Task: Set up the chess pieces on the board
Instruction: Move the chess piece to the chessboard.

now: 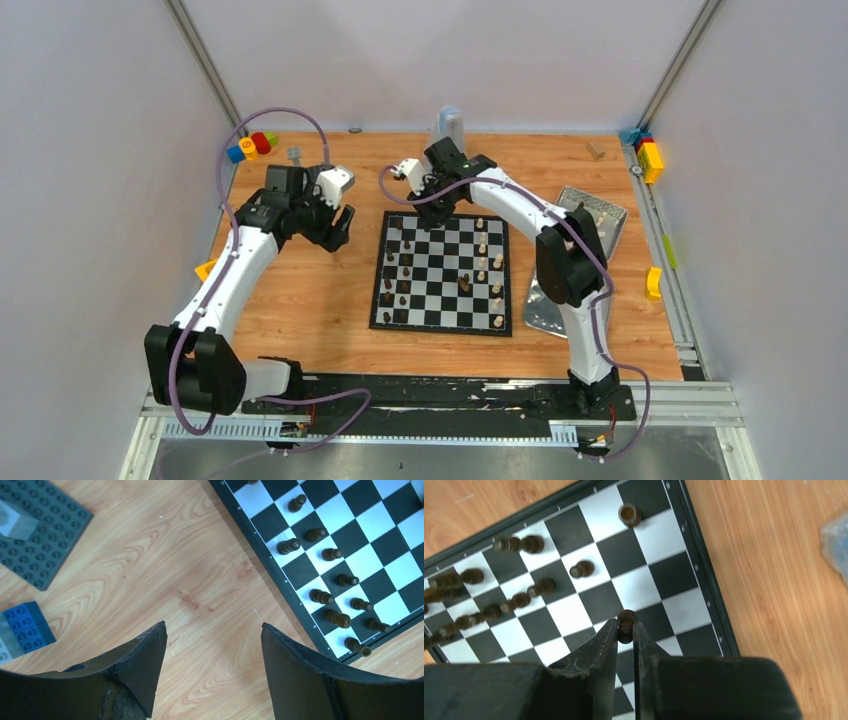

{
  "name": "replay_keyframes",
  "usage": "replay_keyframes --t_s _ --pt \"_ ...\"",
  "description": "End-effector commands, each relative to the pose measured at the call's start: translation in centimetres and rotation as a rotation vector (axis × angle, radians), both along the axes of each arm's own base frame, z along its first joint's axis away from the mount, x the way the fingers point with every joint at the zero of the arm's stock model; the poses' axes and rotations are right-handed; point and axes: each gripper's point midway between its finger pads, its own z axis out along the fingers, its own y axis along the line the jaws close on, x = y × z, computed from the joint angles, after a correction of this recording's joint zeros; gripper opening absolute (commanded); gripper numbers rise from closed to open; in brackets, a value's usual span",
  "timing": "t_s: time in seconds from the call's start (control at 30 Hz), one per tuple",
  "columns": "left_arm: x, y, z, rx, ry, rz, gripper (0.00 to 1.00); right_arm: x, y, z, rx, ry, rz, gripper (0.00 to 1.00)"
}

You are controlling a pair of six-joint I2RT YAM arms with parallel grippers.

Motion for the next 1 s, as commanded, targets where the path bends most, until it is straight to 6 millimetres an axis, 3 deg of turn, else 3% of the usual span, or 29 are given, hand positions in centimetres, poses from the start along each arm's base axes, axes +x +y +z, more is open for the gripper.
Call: replay_keyframes --t_s 0.0,0.4,0.97 --pt "0.9 0.9 2.2 -0.056 -0.082 0.054 0.78 0.4 2.5 0.3 0.009 0.011 0.02 0.05" --pt "0.9 2.5 3.0 -0.052 -0.125 0.107 0.85 0.6 5.4 -1.0 -0.008 0.0 0.069 0.06" --pt "0.9 2.7 3.3 -0.054 -0.137 0.109 0.86 0.9 5.8 -2.5 -0.036 -0.009 0.088 0.08"
